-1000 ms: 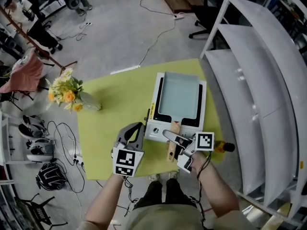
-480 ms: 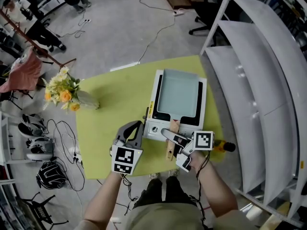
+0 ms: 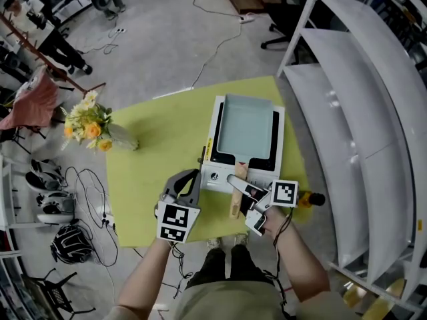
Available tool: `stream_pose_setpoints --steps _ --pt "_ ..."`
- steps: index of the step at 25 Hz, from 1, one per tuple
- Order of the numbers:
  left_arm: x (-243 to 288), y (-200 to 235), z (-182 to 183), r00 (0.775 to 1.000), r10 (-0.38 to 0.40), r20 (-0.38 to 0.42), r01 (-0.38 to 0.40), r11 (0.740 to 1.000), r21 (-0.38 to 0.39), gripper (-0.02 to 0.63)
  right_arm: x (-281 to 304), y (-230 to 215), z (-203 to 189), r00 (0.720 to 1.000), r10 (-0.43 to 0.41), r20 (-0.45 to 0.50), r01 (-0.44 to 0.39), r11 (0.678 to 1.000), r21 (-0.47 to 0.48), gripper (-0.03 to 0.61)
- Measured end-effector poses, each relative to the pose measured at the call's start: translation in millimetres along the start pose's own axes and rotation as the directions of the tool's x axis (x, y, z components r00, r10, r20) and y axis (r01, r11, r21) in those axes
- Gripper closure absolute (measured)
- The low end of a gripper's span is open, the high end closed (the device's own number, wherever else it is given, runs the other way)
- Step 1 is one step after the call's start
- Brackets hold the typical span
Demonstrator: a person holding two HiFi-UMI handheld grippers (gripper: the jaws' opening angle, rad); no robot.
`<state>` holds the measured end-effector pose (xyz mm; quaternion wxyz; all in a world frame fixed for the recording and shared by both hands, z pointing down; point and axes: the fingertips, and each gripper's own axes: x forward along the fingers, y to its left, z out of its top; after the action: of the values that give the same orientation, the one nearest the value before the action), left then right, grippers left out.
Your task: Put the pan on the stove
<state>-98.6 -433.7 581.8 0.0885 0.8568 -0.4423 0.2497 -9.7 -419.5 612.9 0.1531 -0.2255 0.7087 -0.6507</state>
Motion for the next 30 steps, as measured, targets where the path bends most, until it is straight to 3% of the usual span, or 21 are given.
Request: stream_pose_setpoints --steps 4,9,11,16,21,26,30 --pt "-8 -4 2 1.000 0.001 0.002 -0.001 1.000 0.001 0.607 -11 -1 -2 0.999 -0.045 0.016 0.045 0.999 -0.029 0.322" --pt "-20 -5 5 1.000 0.018 0.008 -0.018 1.000 0.007 0.607 -34 2 1 0.985 -0.161 0.065 0.168 0.979 -0.112 0.298" --pt "-25 -4 6 0.999 0.033 0.009 -0.033 0.999 0.001 0.607 -46 4 4 0.968 -0.227 0.105 0.242 0.955 -0.173 0.308" --pt "-39 -5 24 0.997 0.057 0.048 -0.057 0.998 -0.007 0.607 -79 22 7 0.912 -0.350 0.215 0.407 0.840 -0.358 0.332" --pt "-60 -10 52 0.992 0.070 0.103 -0.072 0.997 0.020 0.607 -103 74 14 0.903 -0.318 0.291 0.424 0.772 -0.473 0.342" --pt "-84 -11 90 0.979 0.089 0.181 -0.095 0.995 0.022 0.607 -122 138 18 0.905 -0.255 0.340 0.420 0.666 -0.616 0.356" --pt "-111 -13 121 0.962 0.108 0.250 -0.117 0.993 0.023 0.606 -137 187 15 0.910 -0.180 0.374 0.401 0.616 -0.678 0.375"
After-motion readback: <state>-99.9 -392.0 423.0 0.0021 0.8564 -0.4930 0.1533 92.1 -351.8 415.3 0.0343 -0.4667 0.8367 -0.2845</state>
